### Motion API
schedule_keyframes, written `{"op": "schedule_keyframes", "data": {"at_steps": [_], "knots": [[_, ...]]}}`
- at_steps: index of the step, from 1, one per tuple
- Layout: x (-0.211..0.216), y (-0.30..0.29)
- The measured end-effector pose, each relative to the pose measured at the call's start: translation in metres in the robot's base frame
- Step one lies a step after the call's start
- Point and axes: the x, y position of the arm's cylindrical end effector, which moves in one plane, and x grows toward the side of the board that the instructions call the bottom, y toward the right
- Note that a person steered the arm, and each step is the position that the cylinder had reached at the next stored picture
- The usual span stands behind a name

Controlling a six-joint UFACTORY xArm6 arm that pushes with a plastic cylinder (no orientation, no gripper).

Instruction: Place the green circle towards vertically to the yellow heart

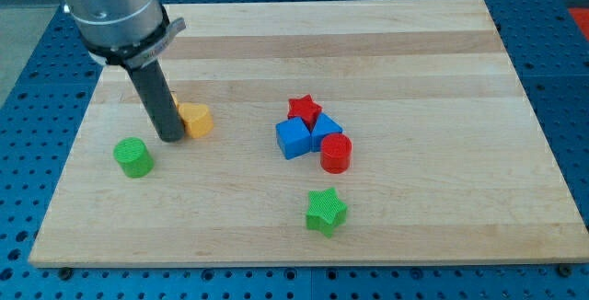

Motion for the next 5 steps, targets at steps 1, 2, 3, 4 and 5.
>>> {"op": "schedule_keyframes", "data": {"at_steps": [1, 2, 3, 4, 5], "knots": [[-0.009, -0.026], [-0.001, -0.059], [0.015, -0.072], [0.017, -0.069], [0.023, -0.053]]}}
